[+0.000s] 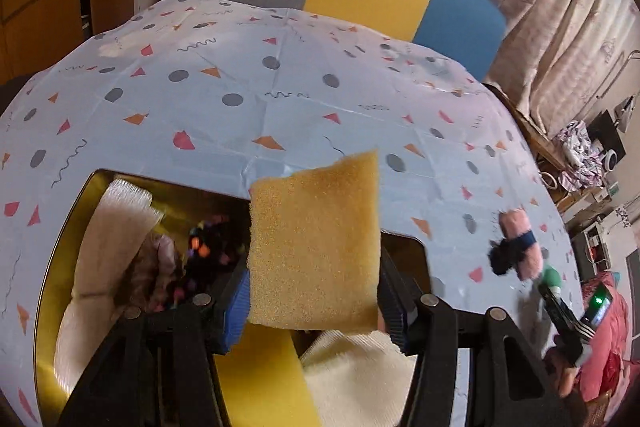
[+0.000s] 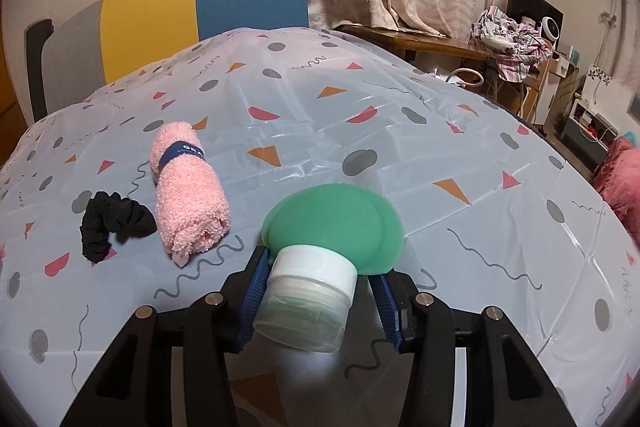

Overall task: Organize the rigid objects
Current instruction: 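Carry the yellow cube into the tray and open the left gripper while the right holds the jar, then lower the green-lidded jar into the gold tray and open the right gripper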

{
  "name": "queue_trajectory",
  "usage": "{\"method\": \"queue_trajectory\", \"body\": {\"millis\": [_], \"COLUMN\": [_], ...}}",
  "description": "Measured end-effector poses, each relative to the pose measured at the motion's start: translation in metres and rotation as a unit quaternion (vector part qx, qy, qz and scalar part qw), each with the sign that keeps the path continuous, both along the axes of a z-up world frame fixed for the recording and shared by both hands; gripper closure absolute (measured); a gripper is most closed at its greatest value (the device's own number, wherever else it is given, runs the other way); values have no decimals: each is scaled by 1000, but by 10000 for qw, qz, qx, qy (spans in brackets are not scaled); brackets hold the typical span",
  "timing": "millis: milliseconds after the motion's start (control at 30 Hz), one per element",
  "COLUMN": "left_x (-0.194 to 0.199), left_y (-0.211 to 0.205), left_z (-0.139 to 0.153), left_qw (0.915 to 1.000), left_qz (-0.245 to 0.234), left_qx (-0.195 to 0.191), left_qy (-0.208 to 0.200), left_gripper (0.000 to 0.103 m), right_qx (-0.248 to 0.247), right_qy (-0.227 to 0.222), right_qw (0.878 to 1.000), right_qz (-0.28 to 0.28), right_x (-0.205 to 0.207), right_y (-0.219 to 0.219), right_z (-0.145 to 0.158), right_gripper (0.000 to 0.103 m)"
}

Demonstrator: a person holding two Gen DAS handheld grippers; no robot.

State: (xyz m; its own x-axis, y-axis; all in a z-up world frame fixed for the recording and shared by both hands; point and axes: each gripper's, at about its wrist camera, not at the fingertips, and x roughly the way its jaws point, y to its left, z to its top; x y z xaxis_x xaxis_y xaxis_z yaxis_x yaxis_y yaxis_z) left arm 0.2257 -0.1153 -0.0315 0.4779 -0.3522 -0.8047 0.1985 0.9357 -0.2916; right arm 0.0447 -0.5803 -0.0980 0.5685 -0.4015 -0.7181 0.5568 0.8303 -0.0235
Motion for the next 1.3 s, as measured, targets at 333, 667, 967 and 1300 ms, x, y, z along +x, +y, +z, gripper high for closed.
{"method": "queue_trajectory", "body": {"millis": [333,667,967,1300], "left_x": [-20,-57,-94,-136], "left_y": [-7,15,52,54], "left_z": [-24,13,21,26], "left_qw": [9973,9992,9977,9950], "left_qz": [-414,51,273,-158], "left_qx": [609,286,-507,-670], "left_qy": [72,-277,-370,-723], "left_gripper": [45,20,20,20], "right_qx": [-87,-196,-243,268], "right_qy": [128,50,-80,-580], "right_qw": [9999,9998,9995,9941], "right_qz": [26,-9,183,877], "right_x": [4,2,-8,-42], "right_y": [3,7,17,63], "right_z": [-2,3,17,56], "right_gripper": [53,53,53,53]}}
